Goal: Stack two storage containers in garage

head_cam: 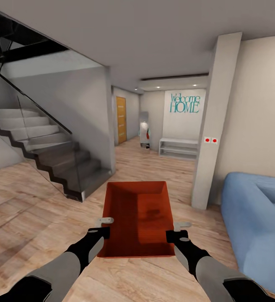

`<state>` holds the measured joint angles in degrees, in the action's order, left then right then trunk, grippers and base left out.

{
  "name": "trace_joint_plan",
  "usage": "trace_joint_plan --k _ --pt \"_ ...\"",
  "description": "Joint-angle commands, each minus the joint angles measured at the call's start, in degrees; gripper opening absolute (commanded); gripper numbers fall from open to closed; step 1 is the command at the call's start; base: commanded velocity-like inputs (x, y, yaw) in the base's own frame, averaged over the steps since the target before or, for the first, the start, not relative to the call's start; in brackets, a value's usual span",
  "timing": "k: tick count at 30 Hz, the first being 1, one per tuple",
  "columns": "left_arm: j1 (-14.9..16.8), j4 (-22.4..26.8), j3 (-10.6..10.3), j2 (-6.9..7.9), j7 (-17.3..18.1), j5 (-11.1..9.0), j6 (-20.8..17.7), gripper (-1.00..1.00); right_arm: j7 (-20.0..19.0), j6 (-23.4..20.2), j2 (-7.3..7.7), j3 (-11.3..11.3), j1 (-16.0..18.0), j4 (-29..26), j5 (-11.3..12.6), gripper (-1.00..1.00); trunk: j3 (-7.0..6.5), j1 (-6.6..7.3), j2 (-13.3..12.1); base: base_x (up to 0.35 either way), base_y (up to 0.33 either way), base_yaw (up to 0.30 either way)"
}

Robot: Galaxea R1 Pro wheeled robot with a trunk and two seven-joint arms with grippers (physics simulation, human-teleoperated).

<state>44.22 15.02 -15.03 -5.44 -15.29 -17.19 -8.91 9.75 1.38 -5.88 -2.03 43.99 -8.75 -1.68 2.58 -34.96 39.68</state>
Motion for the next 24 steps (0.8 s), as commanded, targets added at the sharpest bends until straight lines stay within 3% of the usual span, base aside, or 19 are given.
trace_joint_plan --k 1,8,24 --pt "0.07 0.28 0.62 0.08 -1.15 1.55 -0.06 -1.00 0.17 0.11 -0.01 -0.08 0.04 0.23 0.54 -1.00 0.10 -0.05 0.09 0.322 0.000 -0.196" --pt "0.07 0.27 0.62 0.10 -1.15 1.55 -0.06 -1.00 0.17 0.08 -0.01 -0.08 0.04 0.23 0.54 -1.00 0.10 -0.05 0.09 0.322 0.000 -0.226" --pt "0.07 0.28 0.62 0.16 -1.15 1.55 -0.06 -1.00 0.10 0.11 -0.01 -0.09 0.04 0.23 0.54 -1.00 0.10 -0.05 0.09 0.322 0.000 -0.010"
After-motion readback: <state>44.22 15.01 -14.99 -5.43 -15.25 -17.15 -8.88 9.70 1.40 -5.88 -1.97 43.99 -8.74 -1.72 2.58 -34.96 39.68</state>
